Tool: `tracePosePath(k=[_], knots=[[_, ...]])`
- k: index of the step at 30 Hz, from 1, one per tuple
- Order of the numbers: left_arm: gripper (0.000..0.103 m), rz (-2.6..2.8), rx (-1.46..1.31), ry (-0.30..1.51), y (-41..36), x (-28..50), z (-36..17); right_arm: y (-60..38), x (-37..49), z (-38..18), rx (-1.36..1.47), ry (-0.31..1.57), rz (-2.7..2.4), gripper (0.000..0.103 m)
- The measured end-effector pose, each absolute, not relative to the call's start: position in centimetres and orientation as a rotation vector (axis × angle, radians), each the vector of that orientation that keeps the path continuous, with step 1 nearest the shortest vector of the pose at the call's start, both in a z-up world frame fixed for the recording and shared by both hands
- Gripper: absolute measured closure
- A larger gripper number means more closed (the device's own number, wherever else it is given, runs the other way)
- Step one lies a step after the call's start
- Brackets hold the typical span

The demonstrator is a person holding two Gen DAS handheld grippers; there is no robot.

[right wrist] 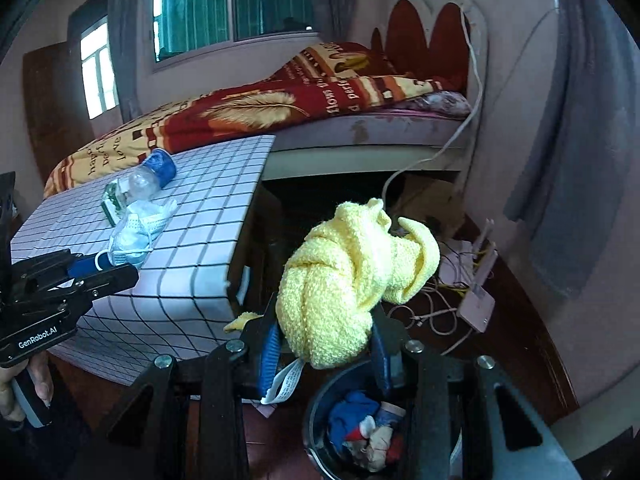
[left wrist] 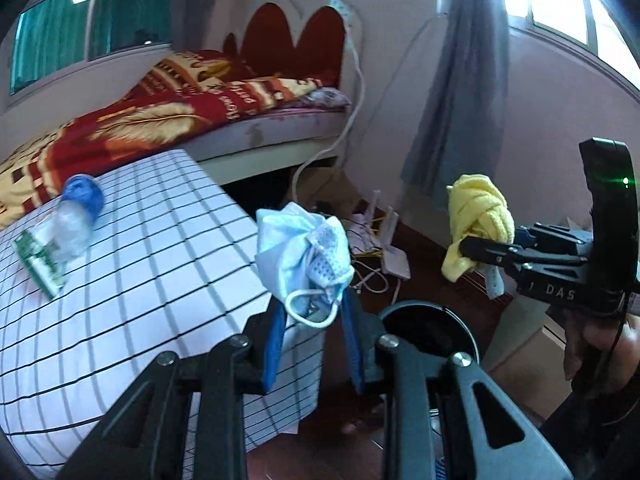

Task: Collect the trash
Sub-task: 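Carry mask and yellow cloth over the black bin with both tools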

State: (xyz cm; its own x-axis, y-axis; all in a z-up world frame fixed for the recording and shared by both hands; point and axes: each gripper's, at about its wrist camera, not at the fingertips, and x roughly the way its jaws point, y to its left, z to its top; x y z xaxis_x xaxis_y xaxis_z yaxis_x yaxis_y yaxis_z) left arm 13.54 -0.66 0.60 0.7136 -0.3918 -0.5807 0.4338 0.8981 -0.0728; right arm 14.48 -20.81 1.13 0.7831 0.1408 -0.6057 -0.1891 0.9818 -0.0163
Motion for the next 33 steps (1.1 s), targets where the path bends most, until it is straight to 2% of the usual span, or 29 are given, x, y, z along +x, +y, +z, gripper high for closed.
tracePosePath(k=[20, 33], knots=[[0.074, -0.692, 0.166, 0.737, -11.4, 13.4, -4.0, -29.8, 10.7, -3.8, -0.069, 0.743, 0.036, 0.062], [0.073, -0.782, 0.224, 0.869, -15.7, 14.2, -9.3, -31.3, 10.8, -10.3, -0.148, 0.890, 0.079, 0.062]])
